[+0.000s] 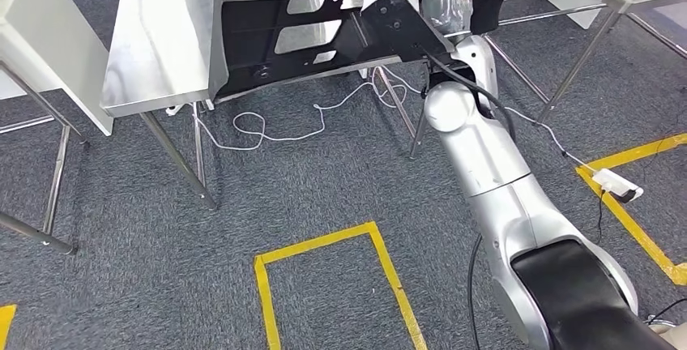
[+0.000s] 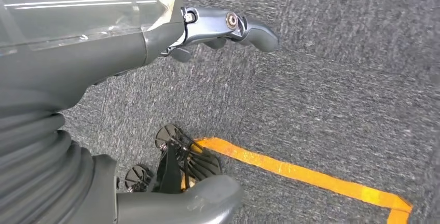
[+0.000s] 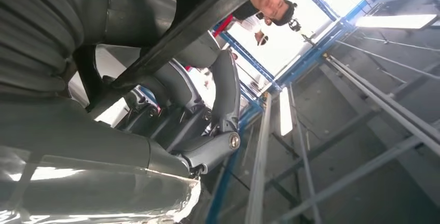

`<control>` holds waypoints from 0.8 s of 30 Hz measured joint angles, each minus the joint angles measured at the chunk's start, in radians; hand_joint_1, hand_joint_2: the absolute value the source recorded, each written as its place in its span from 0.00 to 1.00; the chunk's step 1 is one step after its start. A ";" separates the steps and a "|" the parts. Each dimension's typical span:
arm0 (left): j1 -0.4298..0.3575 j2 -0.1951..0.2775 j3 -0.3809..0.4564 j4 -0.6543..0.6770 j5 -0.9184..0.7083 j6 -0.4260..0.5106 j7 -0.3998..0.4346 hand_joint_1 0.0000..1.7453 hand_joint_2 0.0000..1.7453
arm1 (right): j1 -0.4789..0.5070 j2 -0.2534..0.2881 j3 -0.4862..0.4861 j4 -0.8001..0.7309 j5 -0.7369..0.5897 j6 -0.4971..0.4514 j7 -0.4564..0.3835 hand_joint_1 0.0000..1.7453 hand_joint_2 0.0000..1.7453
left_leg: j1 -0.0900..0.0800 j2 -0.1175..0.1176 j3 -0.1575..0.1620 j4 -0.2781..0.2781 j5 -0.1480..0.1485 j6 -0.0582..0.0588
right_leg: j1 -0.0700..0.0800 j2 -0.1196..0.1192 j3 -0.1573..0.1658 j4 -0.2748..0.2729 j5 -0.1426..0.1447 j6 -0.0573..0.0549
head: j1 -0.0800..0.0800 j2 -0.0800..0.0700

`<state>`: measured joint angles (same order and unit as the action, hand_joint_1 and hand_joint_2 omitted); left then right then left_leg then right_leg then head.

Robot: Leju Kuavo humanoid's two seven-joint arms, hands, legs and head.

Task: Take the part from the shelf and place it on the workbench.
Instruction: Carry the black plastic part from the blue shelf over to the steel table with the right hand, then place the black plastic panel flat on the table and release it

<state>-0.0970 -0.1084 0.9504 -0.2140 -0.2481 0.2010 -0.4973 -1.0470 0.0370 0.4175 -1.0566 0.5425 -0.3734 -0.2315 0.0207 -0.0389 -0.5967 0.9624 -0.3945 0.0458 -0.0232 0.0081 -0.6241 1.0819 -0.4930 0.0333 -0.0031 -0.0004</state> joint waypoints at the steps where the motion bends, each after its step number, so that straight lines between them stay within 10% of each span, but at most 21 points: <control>1: -0.001 -0.001 -0.001 0.000 0.000 0.000 0.000 0.00 1.00 | 0.001 -0.003 0.002 0.000 0.000 -0.001 0.000 1.00 1.00 | 0.001 0.001 0.003 -0.004 0.001 0.001 | -0.001 0.000 -0.028 0.056 -0.024 -0.002 | 0.001 0.000; 4: -0.001 -0.003 -0.004 0.000 -0.007 0.000 0.002 0.00 1.00 | 0.019 -0.013 0.006 0.000 0.000 -0.002 0.000 1.00 1.00 | 0.008 0.001 0.002 -0.002 -0.002 -0.005 | -0.014 -0.001 -0.088 0.169 -0.052 0.015 | 0.002 0.000; 8: 0.000 -0.004 -0.005 0.000 -0.015 0.001 0.006 0.00 1.00 | 0.046 -0.022 0.010 -0.002 0.001 -0.006 -0.003 1.00 1.00 | 0.024 -0.001 -0.014 0.038 -0.027 -0.045 | -0.035 0.005 0.002 -0.015 0.023 0.059 | 0.004 0.000; 14: -0.001 -0.005 -0.005 0.000 -0.023 0.001 0.014 0.00 1.00 | 0.069 -0.021 0.011 -0.013 -0.001 -0.005 -0.004 1.00 1.00 | 0.030 0.013 -0.042 0.097 -0.059 -0.069 | -0.028 0.009 0.014 -0.029 0.020 0.005 | -0.006 0.000; 19: 0.000 -0.005 -0.005 0.000 -0.027 0.001 0.019 0.00 1.00 | 0.083 -0.021 0.011 -0.014 -0.001 -0.004 -0.005 1.00 1.00 | 0.021 0.036 -0.187 0.344 -0.132 -0.053 | -0.006 0.003 0.029 -0.029 0.006 -0.020 | -0.008 0.000; 24: -0.001 -0.001 -0.006 0.000 -0.032 0.001 0.024 0.00 1.00 | 0.090 -0.021 0.011 -0.015 -0.004 -0.004 -0.009 1.00 1.00 | -0.018 0.045 -0.099 0.122 -0.007 0.018 | 0.012 0.000 0.055 -0.036 -0.014 -0.029 | -0.007 0.000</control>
<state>-0.0979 -0.1092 0.9447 -0.2143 -0.2796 0.2016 -0.4730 -0.9565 0.0160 0.4280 -1.0712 0.5382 -0.3776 -0.2407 0.0023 0.0064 -0.6952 1.0842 -0.4013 0.0634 -0.0114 0.0085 -0.5692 1.0460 -0.5070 0.0040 -0.0101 -0.0004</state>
